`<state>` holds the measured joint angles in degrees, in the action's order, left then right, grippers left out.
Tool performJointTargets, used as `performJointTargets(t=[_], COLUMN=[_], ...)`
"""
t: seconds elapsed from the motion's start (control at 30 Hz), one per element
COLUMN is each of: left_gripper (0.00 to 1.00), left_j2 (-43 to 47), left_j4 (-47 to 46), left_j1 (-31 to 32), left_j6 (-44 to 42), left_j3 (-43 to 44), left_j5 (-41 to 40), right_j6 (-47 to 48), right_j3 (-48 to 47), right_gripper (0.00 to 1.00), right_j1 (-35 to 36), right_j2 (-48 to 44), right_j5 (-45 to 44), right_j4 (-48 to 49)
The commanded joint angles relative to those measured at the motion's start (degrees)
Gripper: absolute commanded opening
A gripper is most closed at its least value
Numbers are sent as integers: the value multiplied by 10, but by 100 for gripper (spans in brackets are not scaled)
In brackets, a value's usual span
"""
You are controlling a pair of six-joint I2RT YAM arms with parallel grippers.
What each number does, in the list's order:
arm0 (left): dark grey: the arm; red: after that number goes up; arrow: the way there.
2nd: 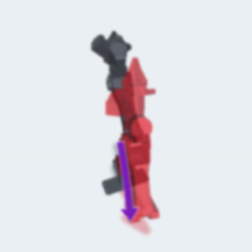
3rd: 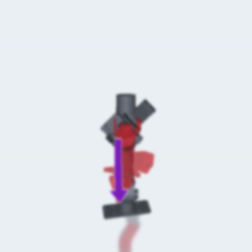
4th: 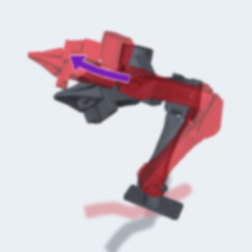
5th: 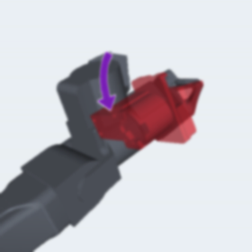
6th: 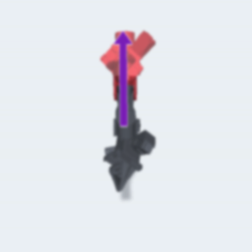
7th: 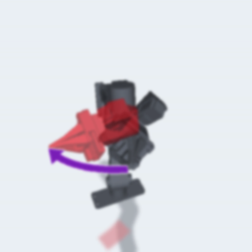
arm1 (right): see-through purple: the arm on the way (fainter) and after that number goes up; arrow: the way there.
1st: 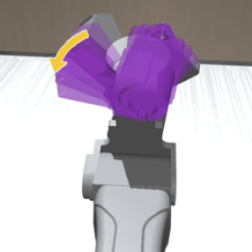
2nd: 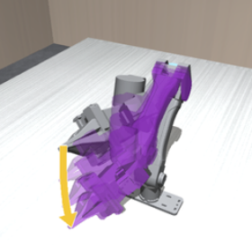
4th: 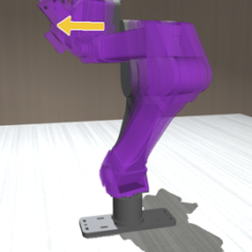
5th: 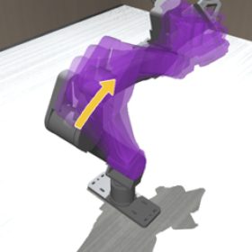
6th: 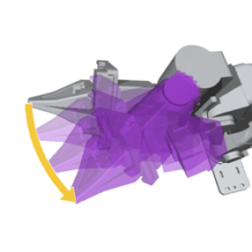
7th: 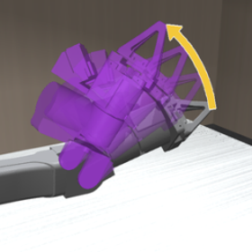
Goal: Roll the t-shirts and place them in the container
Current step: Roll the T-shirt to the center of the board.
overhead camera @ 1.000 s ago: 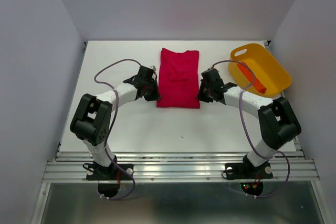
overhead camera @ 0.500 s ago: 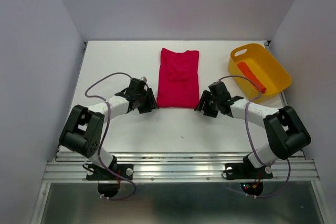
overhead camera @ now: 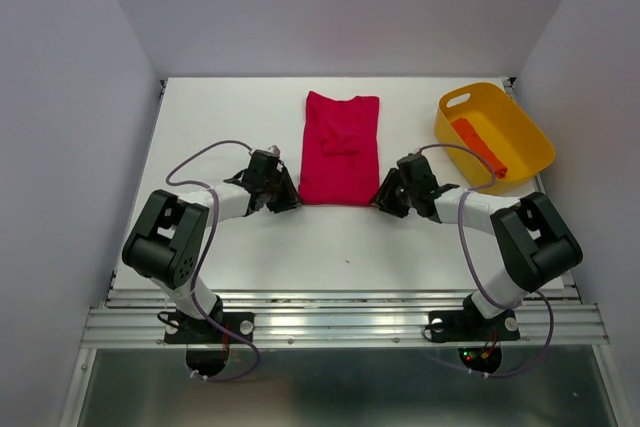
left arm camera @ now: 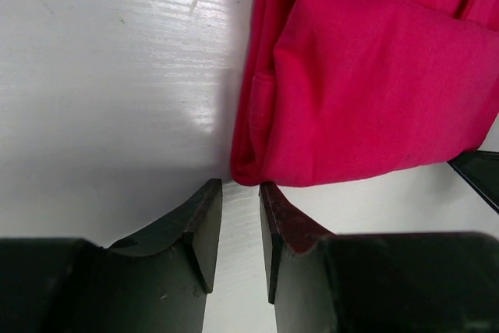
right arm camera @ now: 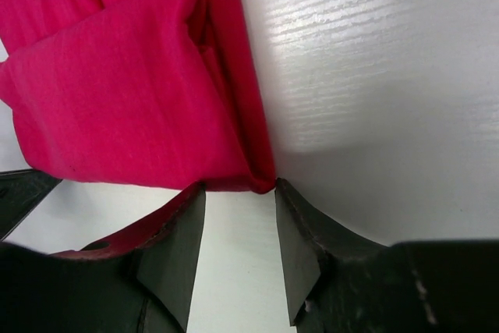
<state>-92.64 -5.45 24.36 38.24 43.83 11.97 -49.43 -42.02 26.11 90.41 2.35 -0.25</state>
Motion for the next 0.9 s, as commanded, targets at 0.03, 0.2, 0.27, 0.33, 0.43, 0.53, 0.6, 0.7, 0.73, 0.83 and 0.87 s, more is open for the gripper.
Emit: performJointTargets(t=[0.03, 0.2, 0.27, 0.33, 0.43, 0.53, 0.6, 0.7, 0.73, 0.83, 0.87], left_gripper=[36, 33, 30, 27, 16, 6, 0, 0, 0, 0, 0], left_j2=[-13, -23, -28, -32, -36, -36, -36, -34, -31, -18, -12], left_j4=[-24, -31, -31, -30, -29, -28, -26, -26, -25, -24, -22], left_j1=[1, 1, 1, 1, 1, 1, 1, 0, 0, 1, 1], left_j6=[5, 3, 4, 3, 3, 4, 5, 6, 7, 9, 8], left_j3=[-9, -2, 4, 7, 13, 17, 20, 19, 18, 13, 11], left_j5=[-9, -3, -2, -1, 2, 2, 0, -4, -5, -10, -11], right_j6=[1, 3, 3, 4, 6, 9, 11, 12, 12, 14, 15], right_j3=[-3, -7, -9, -10, -13, -14, -15, -15, -14, -14, -14], right_gripper=[44, 37, 33, 29, 18, 10, 5, 1, 1, 1, 1], right_j1=[-10, -10, -10, -10, -10, -10, -10, -10, -10, -10, -10], right_j2=[26, 28, 29, 29, 29, 28, 29, 29, 28, 21, 19], right_j5=[-21, -21, -20, -21, -21, -20, -21, -21, -20, -21, -21], right_j4=[23, 22, 22, 22, 21, 21, 21, 20, 20, 17, 12])
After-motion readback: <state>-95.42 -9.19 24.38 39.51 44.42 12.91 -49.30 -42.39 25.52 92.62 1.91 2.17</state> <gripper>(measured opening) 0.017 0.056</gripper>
